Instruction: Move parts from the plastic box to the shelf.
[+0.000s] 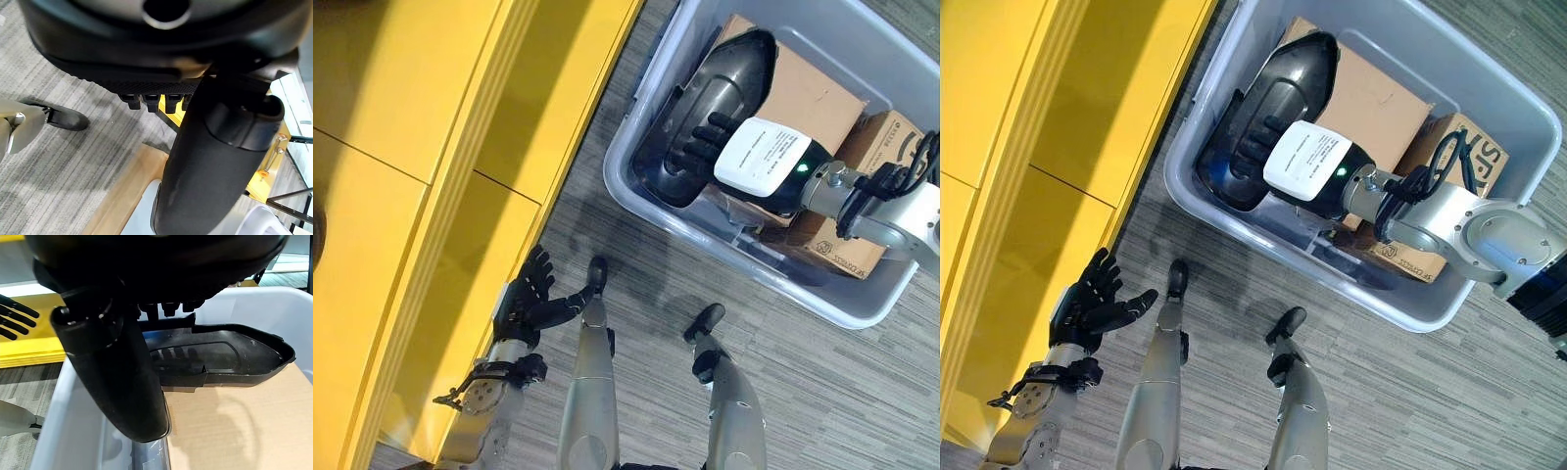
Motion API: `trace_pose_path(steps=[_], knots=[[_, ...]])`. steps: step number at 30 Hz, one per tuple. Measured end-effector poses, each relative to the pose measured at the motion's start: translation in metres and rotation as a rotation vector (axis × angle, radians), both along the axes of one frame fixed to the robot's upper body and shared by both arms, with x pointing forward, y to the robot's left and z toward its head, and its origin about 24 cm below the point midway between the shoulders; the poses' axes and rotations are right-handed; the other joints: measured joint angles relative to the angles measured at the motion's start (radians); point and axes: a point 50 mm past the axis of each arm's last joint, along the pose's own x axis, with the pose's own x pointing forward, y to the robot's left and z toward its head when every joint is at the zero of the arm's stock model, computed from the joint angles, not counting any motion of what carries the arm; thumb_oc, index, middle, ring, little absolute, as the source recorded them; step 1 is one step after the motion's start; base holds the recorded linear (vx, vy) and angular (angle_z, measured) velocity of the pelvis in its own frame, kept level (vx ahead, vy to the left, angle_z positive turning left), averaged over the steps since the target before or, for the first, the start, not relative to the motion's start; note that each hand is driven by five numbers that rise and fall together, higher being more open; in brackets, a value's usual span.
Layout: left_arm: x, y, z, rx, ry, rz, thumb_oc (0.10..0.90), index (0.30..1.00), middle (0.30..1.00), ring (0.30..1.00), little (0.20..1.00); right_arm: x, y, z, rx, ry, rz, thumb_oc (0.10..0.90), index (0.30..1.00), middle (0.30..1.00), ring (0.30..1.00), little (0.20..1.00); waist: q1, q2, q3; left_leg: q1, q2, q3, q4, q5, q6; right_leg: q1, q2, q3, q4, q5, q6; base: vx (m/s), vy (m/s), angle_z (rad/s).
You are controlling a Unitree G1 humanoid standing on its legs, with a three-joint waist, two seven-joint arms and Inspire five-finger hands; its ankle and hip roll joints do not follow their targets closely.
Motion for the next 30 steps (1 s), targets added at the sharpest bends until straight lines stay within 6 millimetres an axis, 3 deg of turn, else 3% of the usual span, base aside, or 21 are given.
trace_pose_path(steps=[21, 30], knots=[[0.001, -0.003, 0.011, -0.005, -0.059, 0.005, 0.900, 1.000, 1.000, 1.000, 1.000, -0.002, 0.012, 0.034, -0.086, -0.177, 0.046, 0.900, 1.000, 1.000, 1.000, 1.000, -0.002, -0.001, 0.000, -0.123, -0.013, -0.034, -0.001, 0.020, 0.003, -0.124, -0.023, -0.015, 0.066, -0.029, 0.000, 0.02, -0.007, 0.04], [0.001, -0.003, 0.021, -0.008, -0.120, 0.008, 0.900, 1.000, 1.000, 1.000, 1.000, 0.002, 0.008, 0.045, -0.133, -0.209, 0.012, 0.900, 1.000, 1.000, 1.000, 1.000, -0.005, -0.002, -0.001, -0.190, -0.014, -0.039, -0.001, 0.032, 0.005, -0.205, -0.031, -0.005, 0.101, -0.036, -0.005, 0.00, 0.000, 0.00]])
